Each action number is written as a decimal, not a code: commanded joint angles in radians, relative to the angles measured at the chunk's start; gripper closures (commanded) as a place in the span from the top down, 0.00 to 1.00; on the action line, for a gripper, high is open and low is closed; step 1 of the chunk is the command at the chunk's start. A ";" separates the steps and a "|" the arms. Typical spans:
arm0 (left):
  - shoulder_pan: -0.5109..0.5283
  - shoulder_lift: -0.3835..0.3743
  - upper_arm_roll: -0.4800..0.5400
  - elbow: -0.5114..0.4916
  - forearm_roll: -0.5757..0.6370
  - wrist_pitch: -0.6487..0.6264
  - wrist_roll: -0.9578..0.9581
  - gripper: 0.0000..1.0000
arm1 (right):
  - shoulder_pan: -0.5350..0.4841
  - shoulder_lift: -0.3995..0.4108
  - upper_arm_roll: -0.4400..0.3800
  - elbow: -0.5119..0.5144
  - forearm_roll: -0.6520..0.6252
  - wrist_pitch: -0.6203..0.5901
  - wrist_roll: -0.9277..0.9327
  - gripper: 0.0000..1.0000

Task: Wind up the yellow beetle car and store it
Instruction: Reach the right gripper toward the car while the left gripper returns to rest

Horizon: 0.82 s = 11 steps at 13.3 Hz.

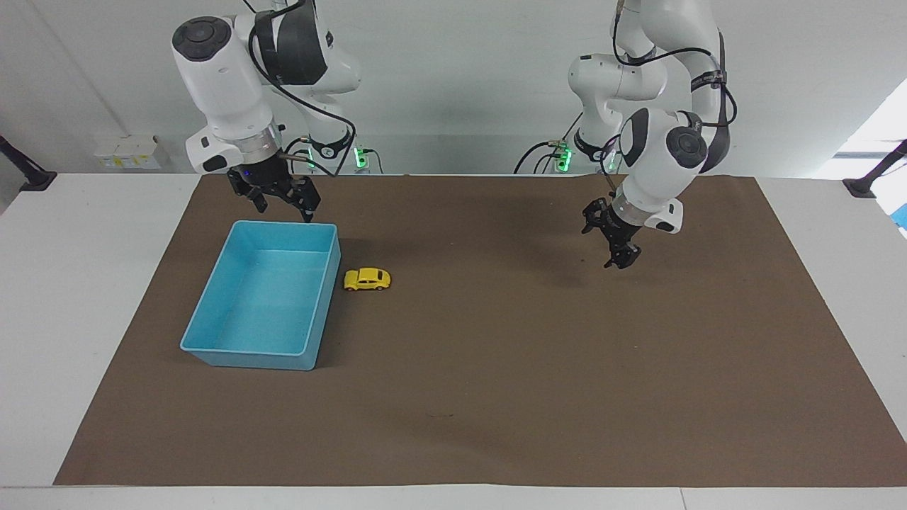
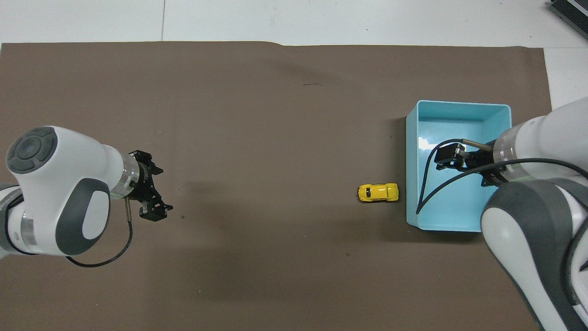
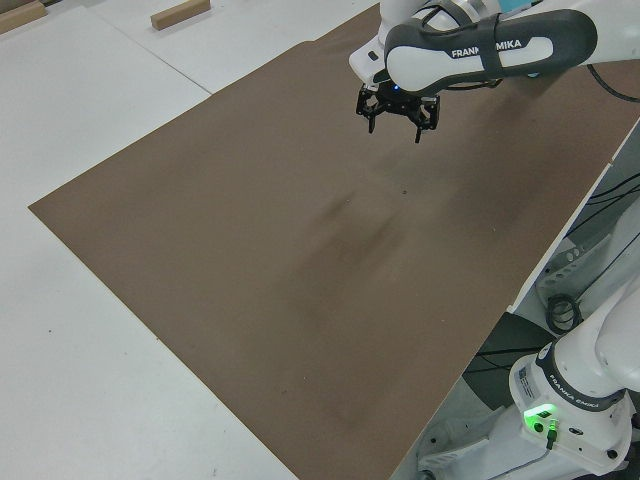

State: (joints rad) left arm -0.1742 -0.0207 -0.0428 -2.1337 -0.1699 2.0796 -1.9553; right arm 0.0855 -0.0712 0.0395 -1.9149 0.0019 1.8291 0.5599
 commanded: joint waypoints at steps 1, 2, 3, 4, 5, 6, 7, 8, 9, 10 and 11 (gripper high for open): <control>0.047 0.002 -0.011 0.073 0.013 -0.074 0.169 1.00 | 0.011 0.005 0.005 -0.030 0.004 0.044 0.139 1.00; 0.061 0.002 -0.011 0.090 0.013 -0.085 0.249 1.00 | 0.014 0.019 0.005 -0.032 0.004 0.056 0.200 1.00; 0.073 0.005 -0.011 0.112 0.013 -0.096 0.325 1.00 | 0.019 0.031 0.007 -0.032 0.003 0.073 0.265 1.00; 0.088 0.015 -0.011 0.138 0.013 -0.107 0.404 1.00 | 0.040 0.043 0.005 -0.038 0.003 0.087 0.323 1.00; 0.099 0.022 -0.011 0.164 0.015 -0.124 0.488 1.00 | 0.045 0.048 0.007 -0.055 0.003 0.128 0.410 1.00; 0.110 0.027 -0.011 0.175 0.015 -0.128 0.591 1.00 | 0.062 0.051 0.005 -0.074 0.003 0.165 0.484 1.00; 0.130 0.027 -0.011 0.187 0.015 -0.130 0.702 1.00 | 0.078 0.057 0.005 -0.090 0.001 0.192 0.533 1.00; 0.149 0.028 -0.011 0.207 0.015 -0.137 0.813 1.00 | 0.082 0.067 0.005 -0.101 0.001 0.214 0.595 1.00; 0.153 0.028 -0.011 0.219 0.021 -0.153 0.905 1.00 | 0.086 0.079 0.005 -0.107 0.000 0.234 0.664 1.00; 0.157 0.028 -0.011 0.230 0.070 -0.154 0.985 1.00 | 0.101 0.089 0.005 -0.108 0.000 0.251 0.726 1.00; 0.156 0.030 -0.011 0.239 0.105 -0.153 1.039 1.00 | 0.105 0.102 0.005 -0.110 0.000 0.263 0.786 1.00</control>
State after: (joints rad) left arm -0.0312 -0.0115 -0.0417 -1.9429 -0.1220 1.9626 -1.0231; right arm 0.1864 0.0206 0.0400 -2.0083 0.0019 2.0549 1.2467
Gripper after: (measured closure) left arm 0.000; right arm 0.000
